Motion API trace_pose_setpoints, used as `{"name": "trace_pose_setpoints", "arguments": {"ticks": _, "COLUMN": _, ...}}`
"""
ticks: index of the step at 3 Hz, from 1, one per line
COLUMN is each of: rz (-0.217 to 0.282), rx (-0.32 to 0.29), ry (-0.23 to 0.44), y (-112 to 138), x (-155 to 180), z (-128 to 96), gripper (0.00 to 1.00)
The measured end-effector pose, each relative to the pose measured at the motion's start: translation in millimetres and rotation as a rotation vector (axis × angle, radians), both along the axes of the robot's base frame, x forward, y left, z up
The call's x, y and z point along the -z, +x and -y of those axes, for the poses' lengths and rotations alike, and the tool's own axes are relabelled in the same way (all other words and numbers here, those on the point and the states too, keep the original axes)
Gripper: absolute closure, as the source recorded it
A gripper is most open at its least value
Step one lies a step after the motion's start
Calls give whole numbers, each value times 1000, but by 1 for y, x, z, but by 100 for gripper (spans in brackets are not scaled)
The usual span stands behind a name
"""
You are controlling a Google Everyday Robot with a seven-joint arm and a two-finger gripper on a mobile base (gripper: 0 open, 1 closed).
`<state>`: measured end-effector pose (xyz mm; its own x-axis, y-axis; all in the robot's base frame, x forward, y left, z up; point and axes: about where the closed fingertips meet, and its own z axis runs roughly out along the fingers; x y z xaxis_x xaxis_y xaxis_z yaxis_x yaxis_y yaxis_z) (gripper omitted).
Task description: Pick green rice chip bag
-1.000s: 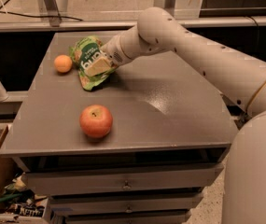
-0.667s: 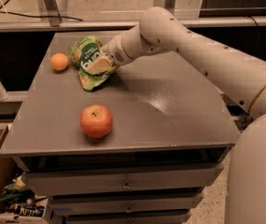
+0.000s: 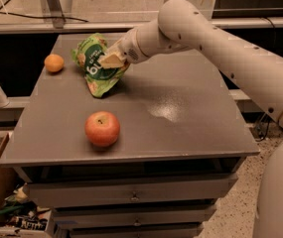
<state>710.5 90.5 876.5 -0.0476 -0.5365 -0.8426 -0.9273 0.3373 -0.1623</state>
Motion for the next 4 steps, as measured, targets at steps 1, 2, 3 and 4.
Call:
{"name": "trace_pose_setpoints", "arguments": {"ticks": 1, "rz": 25, "rx": 5, "ry": -2, "y": -1, "x": -14, "z": 12, "gripper": 100}}
{"name": "trace_pose_setpoints", "arguments": {"ticks": 2, "rz": 45, "rx": 14, "ry": -2, "y": -1, "x": -26, "z": 23, "gripper": 100}}
{"name": "trace_pose_setpoints", "arguments": {"ticks": 3, "rz": 70, "rx": 26, "ry": -3, "y": 0, "x": -40, "z": 36, "gripper": 100}}
{"name": "trace_pose_setpoints", "arguments": {"ticks": 4, "rz": 93, "rx": 39, "ry": 0, "y": 0, "x": -54, "z": 49, "gripper": 100}}
